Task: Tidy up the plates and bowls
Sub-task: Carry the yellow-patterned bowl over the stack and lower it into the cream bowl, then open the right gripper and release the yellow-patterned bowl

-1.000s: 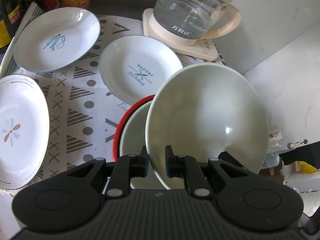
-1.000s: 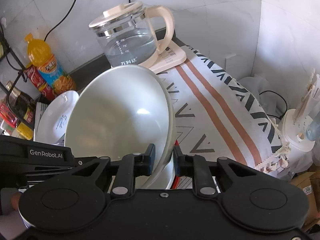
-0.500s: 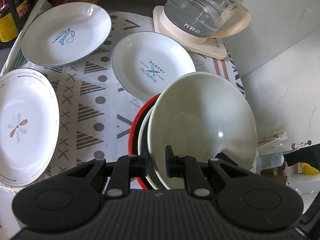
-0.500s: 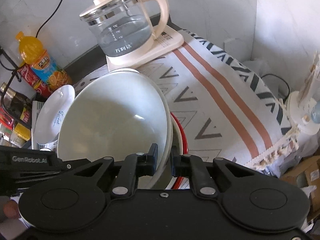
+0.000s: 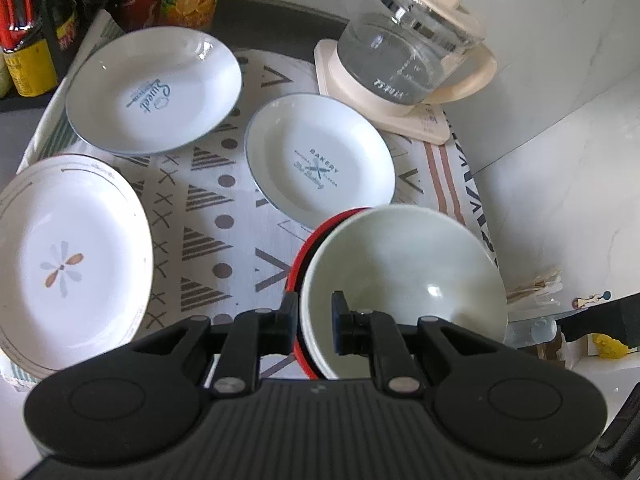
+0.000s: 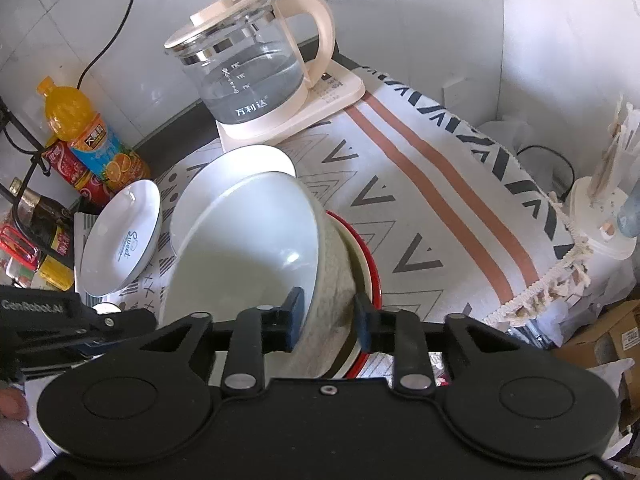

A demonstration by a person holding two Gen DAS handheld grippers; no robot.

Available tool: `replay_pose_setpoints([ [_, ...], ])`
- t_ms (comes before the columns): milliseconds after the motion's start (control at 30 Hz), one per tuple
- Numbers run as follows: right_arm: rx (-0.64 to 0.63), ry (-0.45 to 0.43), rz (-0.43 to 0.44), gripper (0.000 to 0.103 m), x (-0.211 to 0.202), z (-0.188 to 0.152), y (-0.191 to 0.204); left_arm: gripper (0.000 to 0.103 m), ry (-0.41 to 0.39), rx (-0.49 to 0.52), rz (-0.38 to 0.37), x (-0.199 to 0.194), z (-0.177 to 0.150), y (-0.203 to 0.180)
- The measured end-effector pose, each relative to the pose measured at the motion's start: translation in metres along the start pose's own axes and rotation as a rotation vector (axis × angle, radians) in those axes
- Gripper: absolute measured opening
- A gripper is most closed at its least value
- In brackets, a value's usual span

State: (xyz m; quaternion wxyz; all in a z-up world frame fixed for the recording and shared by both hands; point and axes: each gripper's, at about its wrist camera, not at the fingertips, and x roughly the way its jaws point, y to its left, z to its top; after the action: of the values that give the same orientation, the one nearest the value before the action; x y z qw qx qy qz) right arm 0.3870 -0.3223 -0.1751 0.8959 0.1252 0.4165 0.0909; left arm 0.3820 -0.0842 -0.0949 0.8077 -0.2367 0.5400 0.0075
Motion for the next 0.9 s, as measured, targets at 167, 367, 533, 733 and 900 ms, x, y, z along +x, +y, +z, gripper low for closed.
replay_pose_setpoints([
  [167,0.004,-0.021,-0.028,0.036,-0.009,-0.007,0.003,0.028,-0.016,-0.005,0.001,-0.013,-0.002,0.013],
  [367,0.009,-0.057,-0.048,0.036,-0.021,-0.018,0.013,0.043,-0.042,-0.021,0.003,-0.032,-0.01,0.037],
  [533,0.011,-0.073,-0.05,0.037,-0.028,-0.029,0.029,0.054,-0.07,-0.03,0.014,-0.049,-0.019,0.062],
  [733,-0.03,-0.092,-0.009,0.063,-0.038,-0.044,0.062,0.076,-0.101,-0.002,0.077,-0.07,-0.034,0.089],
  [900,-0.053,-0.076,0.052,0.079,-0.042,-0.057,0.09,0.083,-0.096,-0.007,0.102,-0.082,-0.042,0.114],
])
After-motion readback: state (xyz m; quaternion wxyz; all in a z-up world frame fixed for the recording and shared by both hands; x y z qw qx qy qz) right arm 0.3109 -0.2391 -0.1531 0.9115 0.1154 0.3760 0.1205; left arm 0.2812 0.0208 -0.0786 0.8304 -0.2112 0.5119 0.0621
